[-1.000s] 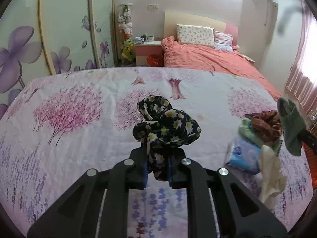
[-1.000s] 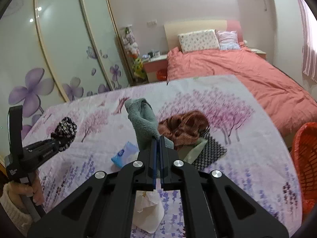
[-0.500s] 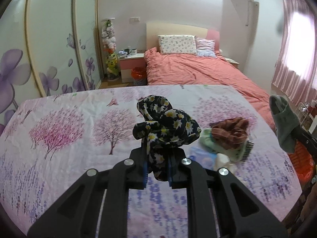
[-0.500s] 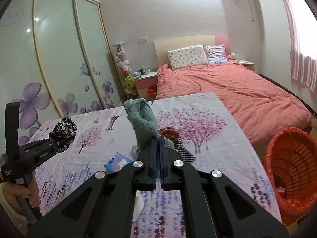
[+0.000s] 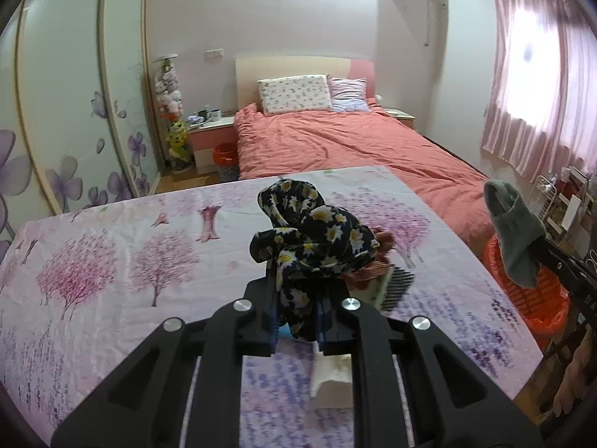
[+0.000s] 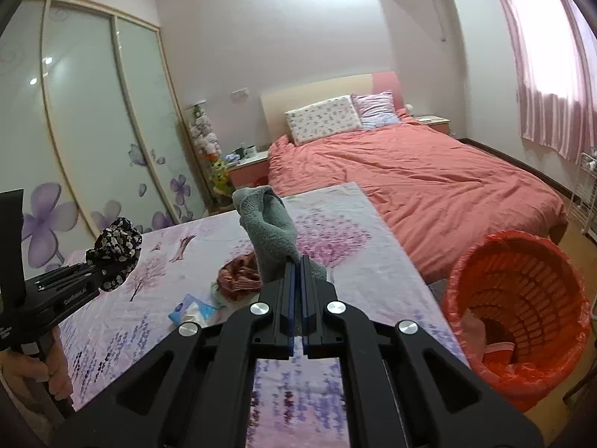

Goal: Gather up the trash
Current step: 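Carry the scrunchie and grey sock over the orange basket and open both tools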

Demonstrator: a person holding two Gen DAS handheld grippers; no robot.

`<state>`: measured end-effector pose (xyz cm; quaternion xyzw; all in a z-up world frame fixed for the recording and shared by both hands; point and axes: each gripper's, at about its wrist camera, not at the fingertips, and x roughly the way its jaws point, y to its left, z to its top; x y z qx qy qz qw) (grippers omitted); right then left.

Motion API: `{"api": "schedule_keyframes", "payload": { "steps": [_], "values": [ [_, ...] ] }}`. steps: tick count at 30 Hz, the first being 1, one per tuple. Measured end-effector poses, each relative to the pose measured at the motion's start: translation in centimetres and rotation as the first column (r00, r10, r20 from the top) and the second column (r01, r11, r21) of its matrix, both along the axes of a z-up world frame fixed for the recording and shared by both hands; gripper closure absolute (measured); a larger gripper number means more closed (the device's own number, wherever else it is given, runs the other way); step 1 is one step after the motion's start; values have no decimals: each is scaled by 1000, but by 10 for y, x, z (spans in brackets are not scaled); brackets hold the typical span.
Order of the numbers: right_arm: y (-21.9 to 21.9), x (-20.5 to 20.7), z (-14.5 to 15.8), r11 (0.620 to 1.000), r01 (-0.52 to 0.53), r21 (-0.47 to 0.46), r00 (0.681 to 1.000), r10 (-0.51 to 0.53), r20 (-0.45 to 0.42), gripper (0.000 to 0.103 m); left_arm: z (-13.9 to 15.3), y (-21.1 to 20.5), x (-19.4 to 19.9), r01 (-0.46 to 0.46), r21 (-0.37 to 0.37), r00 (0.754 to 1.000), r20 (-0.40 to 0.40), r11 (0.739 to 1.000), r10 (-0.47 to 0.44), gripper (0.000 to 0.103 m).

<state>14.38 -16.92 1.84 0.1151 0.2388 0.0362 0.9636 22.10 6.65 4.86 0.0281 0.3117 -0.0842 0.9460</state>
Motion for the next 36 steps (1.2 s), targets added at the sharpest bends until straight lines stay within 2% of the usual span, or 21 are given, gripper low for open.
{"api": "schedule_keyframes", "payload": {
  "steps": [11,21,27,36],
  "values": [
    [-44,-18,-4,995,92,29,996,-93,13,100,4,-58,-7,103,-1,995,7,995,-103,88],
    [-97,-33,-10,978,198,69,980,-200,20,100,-3,-115,-8,199,-47,980,-18,979,-200,88],
    [-130,-42,-13,959,267,96,962,-270,25,100,-11,-152,-10,267,-83,962,-36,960,-271,88],
    [-172,-45,-27,924,359,132,932,-362,0,100,-27,-219,-12,371,-117,923,-66,921,-380,88]
  ]
}}
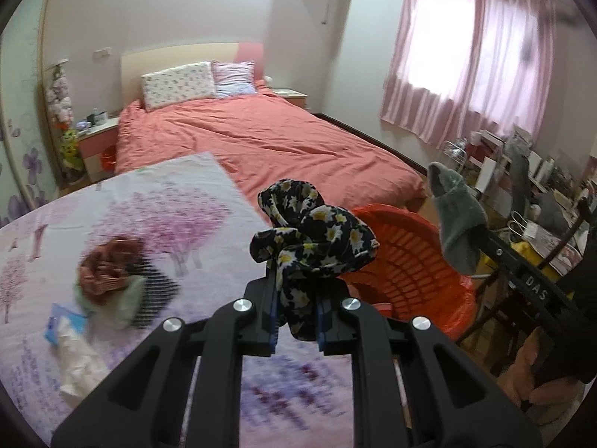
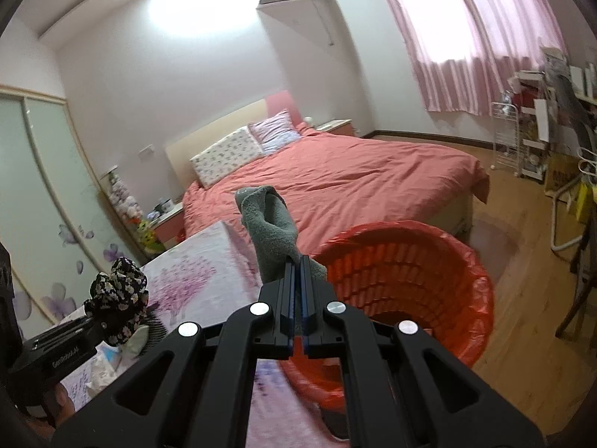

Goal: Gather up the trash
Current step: 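Carry the scrunchie and grey sock over the orange basket and open both tools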

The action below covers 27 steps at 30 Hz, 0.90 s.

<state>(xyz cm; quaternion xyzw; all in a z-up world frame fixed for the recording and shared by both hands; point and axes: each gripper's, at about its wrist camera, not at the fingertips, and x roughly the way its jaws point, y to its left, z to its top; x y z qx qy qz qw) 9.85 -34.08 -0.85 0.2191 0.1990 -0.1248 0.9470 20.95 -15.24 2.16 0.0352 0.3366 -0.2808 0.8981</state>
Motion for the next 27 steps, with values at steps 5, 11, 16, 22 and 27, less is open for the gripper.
{"api": "schedule_keyframes", "payload": {
  "steps": [5,11,16,22,27],
  "values": [
    [-21,0,-10,998,53,20,999,-53,-12,100,-13,-40,0,63,5,998,-20,998,-63,87],
    [-47,2,-25,992,101,74,995,-98,-35,100,-29,-85,5,113,11,992,-55,994,-112,86],
    [-60,6,-34,989,114,99,992,-109,-58,100,-47,-117,14,128,36,988,-87,991,-125,75],
    [-68,8,-47,986,117,117,989,-104,-110,70,-65,-124,26,116,75,986,-127,990,-105,59],
    [-68,2,-49,984,142,109,984,-128,-122,58,-70,-117,32,102,90,988,-128,991,-90,54]
  ]
}}
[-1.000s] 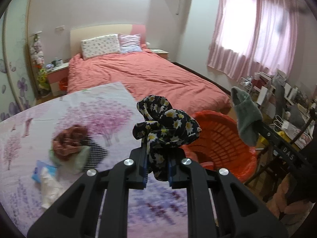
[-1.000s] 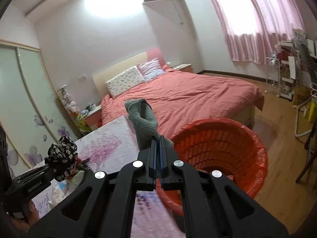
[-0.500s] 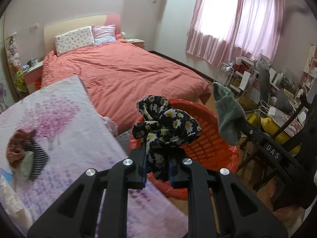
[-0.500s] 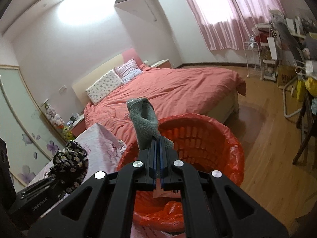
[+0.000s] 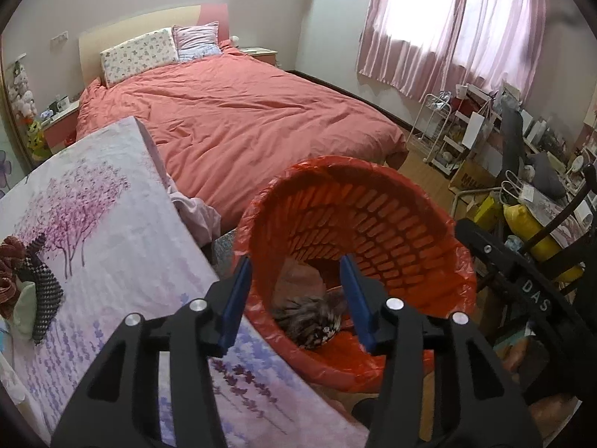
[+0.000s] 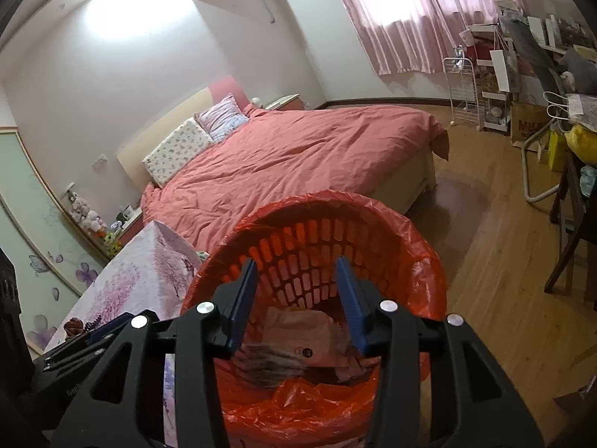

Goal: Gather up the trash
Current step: 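Carry the scrunchie and grey sock over the orange basket and open both tools, then return to the bed and grasp the crumpled white tissue with the left tool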

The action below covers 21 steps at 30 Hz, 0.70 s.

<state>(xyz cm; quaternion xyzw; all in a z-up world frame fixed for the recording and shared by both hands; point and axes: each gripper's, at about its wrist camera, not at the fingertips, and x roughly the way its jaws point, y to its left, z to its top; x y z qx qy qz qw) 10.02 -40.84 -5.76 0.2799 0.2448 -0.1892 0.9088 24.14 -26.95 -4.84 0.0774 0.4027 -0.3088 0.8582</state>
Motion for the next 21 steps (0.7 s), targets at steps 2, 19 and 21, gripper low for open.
{"api": "schedule_keyframes", "payload": {
  "steps": [2,19,21],
  "values": [
    [0,0,1,1000,3,-8,1000,-3,-8,58,0,6,1,-15,7,1000,10,1000,15,53],
    [50,11,26,990,-77,-120,997,75,-23,48,25,122,-4,-186,44,977,118,982,179,42],
    [60,13,27,987,-98,-129,995,95,-28,48,28,145,-5,-216,35,970,120,976,210,41]
  ]
}}
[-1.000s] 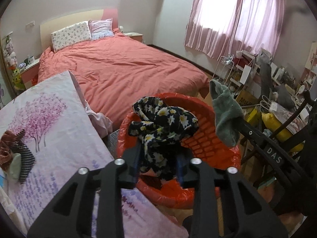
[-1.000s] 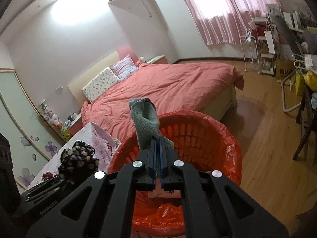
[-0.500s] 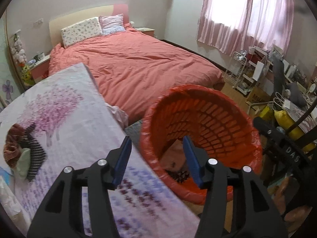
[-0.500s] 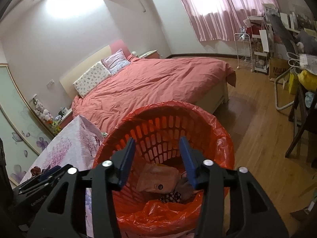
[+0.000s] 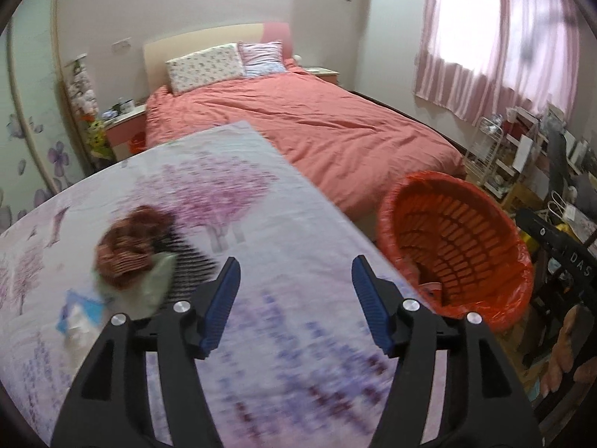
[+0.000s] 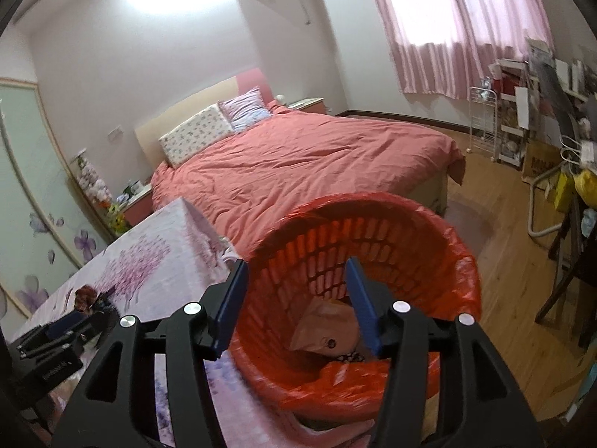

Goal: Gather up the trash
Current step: 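Return to the bed and grasp the crumpled white tissue with the left tool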

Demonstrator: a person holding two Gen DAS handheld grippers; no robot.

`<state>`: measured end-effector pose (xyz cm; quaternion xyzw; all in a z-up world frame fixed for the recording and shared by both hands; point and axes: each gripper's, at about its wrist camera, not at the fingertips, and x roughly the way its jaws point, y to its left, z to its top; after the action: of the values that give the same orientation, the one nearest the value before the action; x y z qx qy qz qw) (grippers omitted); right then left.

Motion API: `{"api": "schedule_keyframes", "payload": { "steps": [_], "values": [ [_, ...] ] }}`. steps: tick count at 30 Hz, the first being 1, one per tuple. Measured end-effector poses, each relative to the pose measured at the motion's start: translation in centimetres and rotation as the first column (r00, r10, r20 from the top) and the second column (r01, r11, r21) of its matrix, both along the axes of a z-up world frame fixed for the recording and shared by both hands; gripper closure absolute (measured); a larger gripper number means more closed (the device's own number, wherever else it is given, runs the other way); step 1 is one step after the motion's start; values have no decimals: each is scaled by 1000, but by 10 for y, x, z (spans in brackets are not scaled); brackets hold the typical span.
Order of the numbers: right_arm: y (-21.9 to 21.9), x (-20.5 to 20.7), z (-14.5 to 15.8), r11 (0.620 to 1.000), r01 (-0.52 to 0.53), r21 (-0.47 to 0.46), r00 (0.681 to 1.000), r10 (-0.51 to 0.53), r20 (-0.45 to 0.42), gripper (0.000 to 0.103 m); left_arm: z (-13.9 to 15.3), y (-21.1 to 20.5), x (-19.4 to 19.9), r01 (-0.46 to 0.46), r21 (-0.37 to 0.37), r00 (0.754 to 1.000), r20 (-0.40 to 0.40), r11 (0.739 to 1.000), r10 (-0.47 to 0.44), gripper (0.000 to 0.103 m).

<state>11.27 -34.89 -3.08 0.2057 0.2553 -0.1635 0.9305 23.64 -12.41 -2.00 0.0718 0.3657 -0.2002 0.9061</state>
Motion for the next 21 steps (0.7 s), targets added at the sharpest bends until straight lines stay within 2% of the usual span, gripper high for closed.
{"api": "schedule_keyframes", "payload": {
  "steps": [6,12,16,21],
  "values": [
    [34,3,4,997,-77,-28,997,76,-7,44,7,60,-6,-82,-3,996,26,997,82,37],
    [75,6,5,985,-164,-59,986,164,-18,42,8,133,-17,-186,9,981,57,982,185,35],
    [102,13,1,974,-220,-57,975,218,-39,42,-7,174,-17,-242,4,970,5,970,242,35],
    [129,16,-1,958,-277,-71,960,273,-63,42,-29,182,-14,-249,-22,966,-79,968,247,35]
  ]
}}
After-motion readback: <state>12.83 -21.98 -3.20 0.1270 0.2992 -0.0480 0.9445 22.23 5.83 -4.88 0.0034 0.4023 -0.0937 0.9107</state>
